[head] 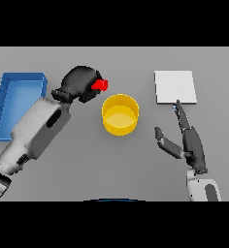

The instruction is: Pick up the red beaker and tilt it to pour out 1 green nut into yellow bowl. Pick up the yellow bowl and place it on the metallic measuring scale.

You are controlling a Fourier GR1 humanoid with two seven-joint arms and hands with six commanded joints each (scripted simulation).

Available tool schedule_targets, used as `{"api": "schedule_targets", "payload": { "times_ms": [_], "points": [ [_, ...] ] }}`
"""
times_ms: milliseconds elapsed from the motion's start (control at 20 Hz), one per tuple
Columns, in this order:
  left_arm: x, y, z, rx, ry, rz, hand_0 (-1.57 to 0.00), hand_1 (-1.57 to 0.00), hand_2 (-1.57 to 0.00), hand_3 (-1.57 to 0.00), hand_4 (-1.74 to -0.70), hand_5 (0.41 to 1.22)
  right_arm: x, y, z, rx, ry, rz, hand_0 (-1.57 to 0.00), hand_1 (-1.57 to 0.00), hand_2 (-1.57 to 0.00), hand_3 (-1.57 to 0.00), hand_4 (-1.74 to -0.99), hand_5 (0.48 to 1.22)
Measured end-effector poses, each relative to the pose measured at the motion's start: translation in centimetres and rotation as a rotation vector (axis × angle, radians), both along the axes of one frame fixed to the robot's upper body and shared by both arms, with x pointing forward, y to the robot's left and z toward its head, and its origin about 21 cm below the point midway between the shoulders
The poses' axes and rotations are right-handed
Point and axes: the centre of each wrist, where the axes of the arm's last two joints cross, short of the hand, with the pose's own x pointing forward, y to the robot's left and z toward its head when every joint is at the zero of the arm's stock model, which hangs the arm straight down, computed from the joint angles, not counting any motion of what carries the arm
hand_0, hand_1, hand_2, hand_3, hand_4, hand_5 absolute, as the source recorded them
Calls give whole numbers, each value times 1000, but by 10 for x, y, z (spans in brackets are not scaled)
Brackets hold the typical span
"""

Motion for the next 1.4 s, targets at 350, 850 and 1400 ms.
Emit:
{"api": "schedule_targets", "payload": {
  "times_ms": [350, 850, 1400],
  "points": [
    [10, -31, 20, 459, -64, -138, -1571, -1571, -1571, -1332, -1718, 1216, -3, 1, -1, 59, 17, -15, 1, 1, 1, 1, -1202, 651],
    [15, -65, 26, 835, -178, -367, -1571, -1571, -1571, -1534, -1734, 1220, -2, 3, -1, 35, -8, -47, 1, 1, 1, 1, -1185, 575],
    [15, -83, 25, 1185, -375, -534, -1571, -1571, -1571, -1568, -1733, 1221, -1, 4, 0, 34, -18, -41, 1, 1, 1, 1, -1136, 579]
  ]
}}
